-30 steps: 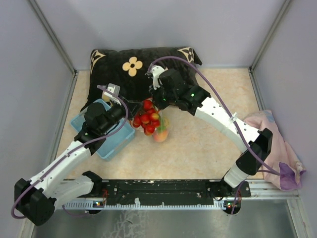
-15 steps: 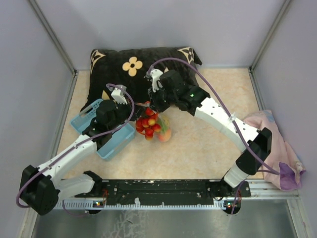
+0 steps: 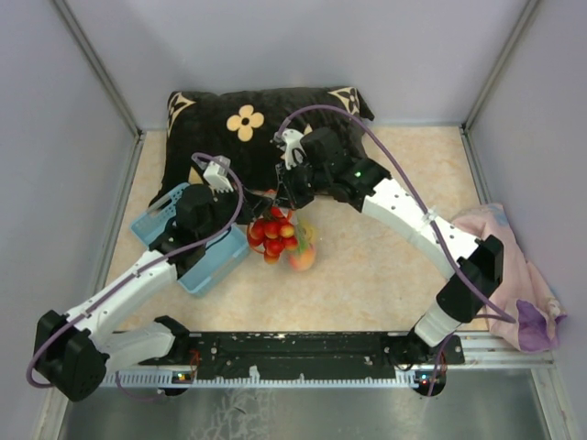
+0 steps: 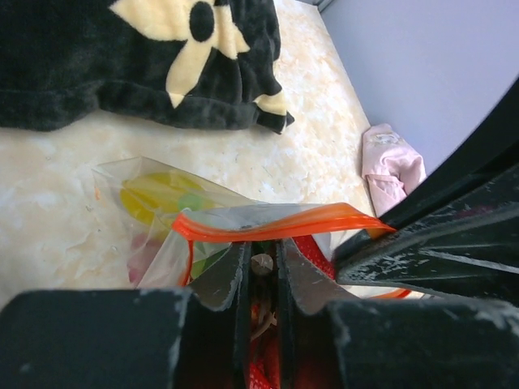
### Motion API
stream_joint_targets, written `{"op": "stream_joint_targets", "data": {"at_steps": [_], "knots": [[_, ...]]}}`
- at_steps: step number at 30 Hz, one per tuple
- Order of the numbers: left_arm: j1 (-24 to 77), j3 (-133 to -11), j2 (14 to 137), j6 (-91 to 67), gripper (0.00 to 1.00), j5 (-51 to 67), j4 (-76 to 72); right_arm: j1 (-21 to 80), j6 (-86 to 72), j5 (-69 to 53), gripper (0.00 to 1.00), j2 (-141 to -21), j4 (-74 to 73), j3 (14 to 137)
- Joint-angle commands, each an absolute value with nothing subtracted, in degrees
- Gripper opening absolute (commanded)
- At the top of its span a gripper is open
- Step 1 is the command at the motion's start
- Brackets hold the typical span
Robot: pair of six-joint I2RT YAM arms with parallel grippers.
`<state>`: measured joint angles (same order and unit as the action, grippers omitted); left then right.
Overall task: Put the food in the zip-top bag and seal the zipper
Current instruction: Place the fake fruit in the zipper food storage bag.
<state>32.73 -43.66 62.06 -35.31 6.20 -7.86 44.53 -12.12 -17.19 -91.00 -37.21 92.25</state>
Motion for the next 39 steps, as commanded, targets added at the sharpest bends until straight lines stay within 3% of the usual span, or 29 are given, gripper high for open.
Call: {"op": "stream_joint_targets", "data": {"at_steps": [1, 10, 13, 32, 39], "knots": [[34.11, -44.49, 58.41, -37.15, 0.17, 3.57, -9.58, 44.82, -15.87, -24.91, 0.0, -91.71, -31.63, 95.35], [34.1, -44.21, 61.53, -39.74, 0.19, -2.43, -2.67, 44.83, -17.83, -28.49, 0.0, -91.05, -29.89, 93.93], [34.1, -43.44, 61.28, -40.71, 0.27, -4.05, -2.0, 44.63, -18.27, -27.82, 0.0, -90.05, -29.31, 91.81], [34.1, -45.22, 57.43, -41.78, 0.46, -3.36, 3.64, 41.37, -24.77, -22.9, 0.0, -87.5, -25.08, 83.97], [34.02, -47.57, 53.52, -41.16, 0.6, -4.52, 10.0, 40.36, -25.82, -22.41, 0.0, -87.37, -24.33, 83.65]]}}
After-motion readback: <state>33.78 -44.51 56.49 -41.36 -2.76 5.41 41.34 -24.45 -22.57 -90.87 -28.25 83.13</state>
